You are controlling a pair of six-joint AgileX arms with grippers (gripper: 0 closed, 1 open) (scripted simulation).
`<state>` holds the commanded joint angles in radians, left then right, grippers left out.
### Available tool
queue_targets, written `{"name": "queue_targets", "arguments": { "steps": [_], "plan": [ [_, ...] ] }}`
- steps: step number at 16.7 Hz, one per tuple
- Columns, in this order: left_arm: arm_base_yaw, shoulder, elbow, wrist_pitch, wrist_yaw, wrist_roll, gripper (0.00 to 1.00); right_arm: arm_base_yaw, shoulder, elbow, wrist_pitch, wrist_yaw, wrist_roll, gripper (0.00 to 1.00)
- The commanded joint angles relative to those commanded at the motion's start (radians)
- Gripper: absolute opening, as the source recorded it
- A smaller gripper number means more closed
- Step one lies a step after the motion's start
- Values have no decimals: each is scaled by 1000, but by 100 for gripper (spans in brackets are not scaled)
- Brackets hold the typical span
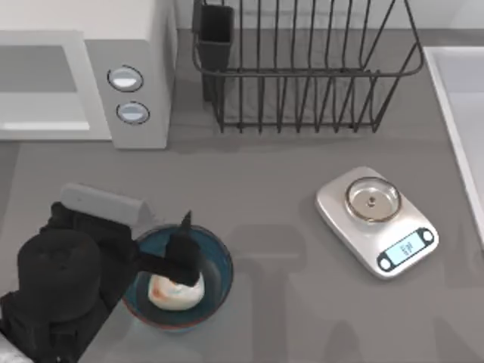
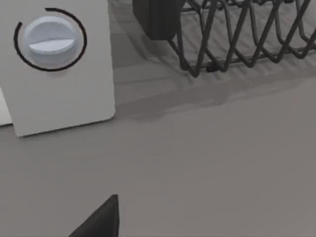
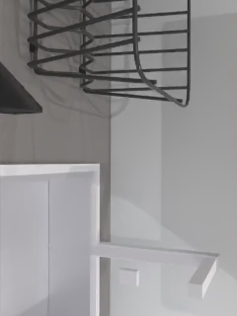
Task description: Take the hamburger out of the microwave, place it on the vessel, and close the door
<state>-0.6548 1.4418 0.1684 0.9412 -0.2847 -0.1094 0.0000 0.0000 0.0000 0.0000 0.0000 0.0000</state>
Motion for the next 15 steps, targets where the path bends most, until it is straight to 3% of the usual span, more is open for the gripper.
{"name": "queue_targets", "arguments": {
  "steps": [10,15],
  "plan": [
    [401,-989,-127,-605,168,66,100,0,0,0,0,0,0,100],
    [594,-1344,-161,-861,256,99,100,0,0,0,0,0,0,100]
  ]
}}
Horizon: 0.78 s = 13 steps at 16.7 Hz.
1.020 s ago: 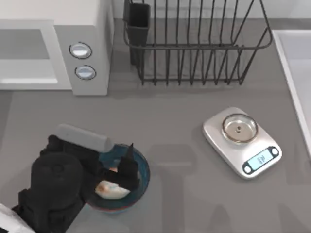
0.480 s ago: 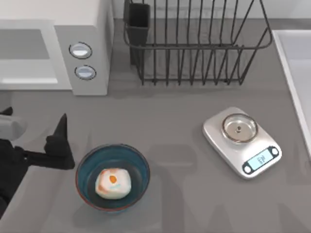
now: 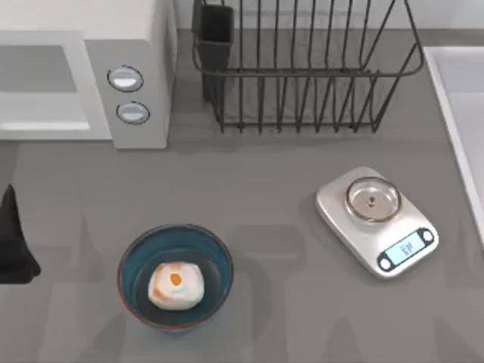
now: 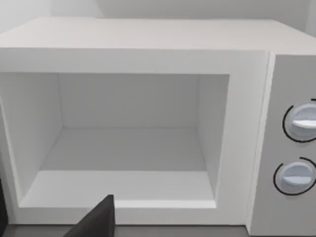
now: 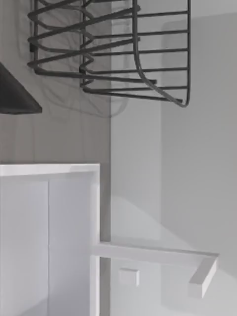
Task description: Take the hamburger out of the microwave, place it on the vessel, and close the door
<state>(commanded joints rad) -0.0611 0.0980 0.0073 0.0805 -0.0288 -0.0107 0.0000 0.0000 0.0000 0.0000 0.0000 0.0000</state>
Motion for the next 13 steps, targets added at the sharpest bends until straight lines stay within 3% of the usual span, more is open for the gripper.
{"name": "queue_targets", "arguments": {
  "steps": [8,13],
  "plan": [
    [61,-98,-7,-80,29,11,100,0,0,0,0,0,0,100],
    [61,-98,-7,-80,29,11,62,0,0,0,0,0,0,100]
  ]
}}
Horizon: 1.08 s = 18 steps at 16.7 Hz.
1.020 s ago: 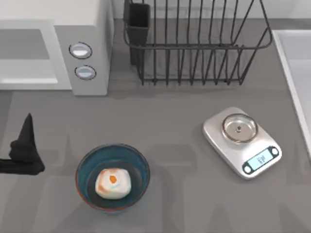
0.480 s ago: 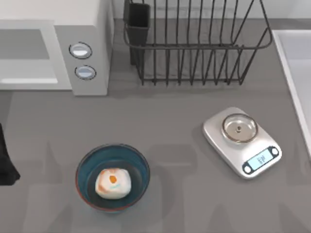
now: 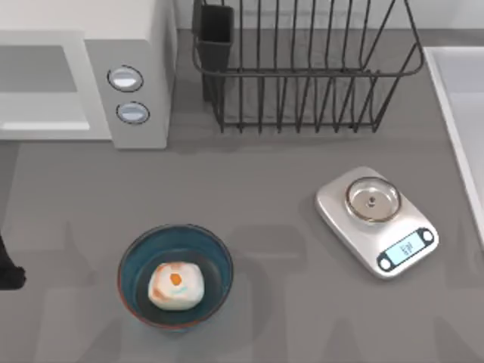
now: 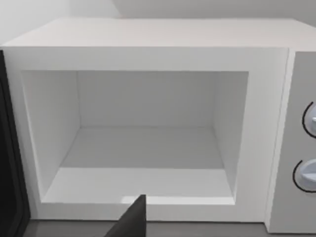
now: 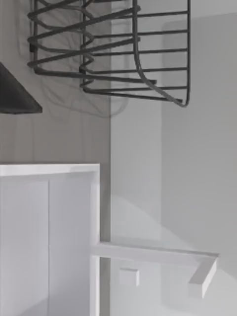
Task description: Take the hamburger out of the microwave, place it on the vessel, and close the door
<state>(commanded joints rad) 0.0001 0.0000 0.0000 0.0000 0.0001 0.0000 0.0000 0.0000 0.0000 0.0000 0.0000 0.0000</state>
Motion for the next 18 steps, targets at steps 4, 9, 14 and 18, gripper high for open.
{"name": "queue_targets", "arguments": {
  "steps": [4,9,14,18],
  "plan": [
    [0,0,0,0,0,0,32,0,0,0,0,0,0,100],
    [0,0,0,0,0,0,0,0,0,0,0,0,0,100],
    [0,0,0,0,0,0,0,0,0,0,0,0,0,100],
    [0,1,1,0,0,0,0,0,0,0,0,0,0,100]
  ]
}}
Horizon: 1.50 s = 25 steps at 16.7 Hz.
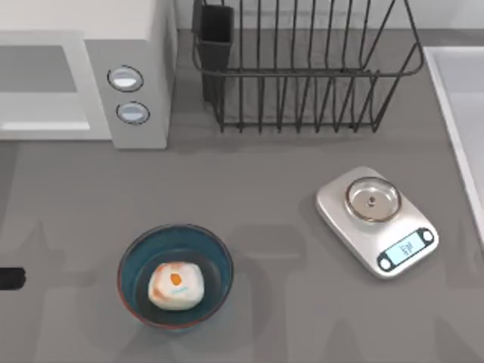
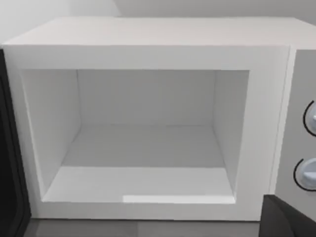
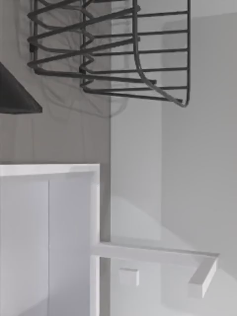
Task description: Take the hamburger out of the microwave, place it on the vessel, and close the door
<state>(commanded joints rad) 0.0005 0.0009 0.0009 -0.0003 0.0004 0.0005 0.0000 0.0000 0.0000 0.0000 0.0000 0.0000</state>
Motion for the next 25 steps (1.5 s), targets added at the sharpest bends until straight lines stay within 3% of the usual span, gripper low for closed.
{"name": "queue_targets", "arguments": {
  "steps": [6,19,25],
  "plan": [
    [164,224,206,-118,106,144,0,0,0,0,0,0,0,100],
    [866,1429,1117,-623,556,759,0,0,0,0,0,0,0,100],
    [1032,1703,1329,-742,663,904,0,0,0,0,0,0,0,100]
  ]
}}
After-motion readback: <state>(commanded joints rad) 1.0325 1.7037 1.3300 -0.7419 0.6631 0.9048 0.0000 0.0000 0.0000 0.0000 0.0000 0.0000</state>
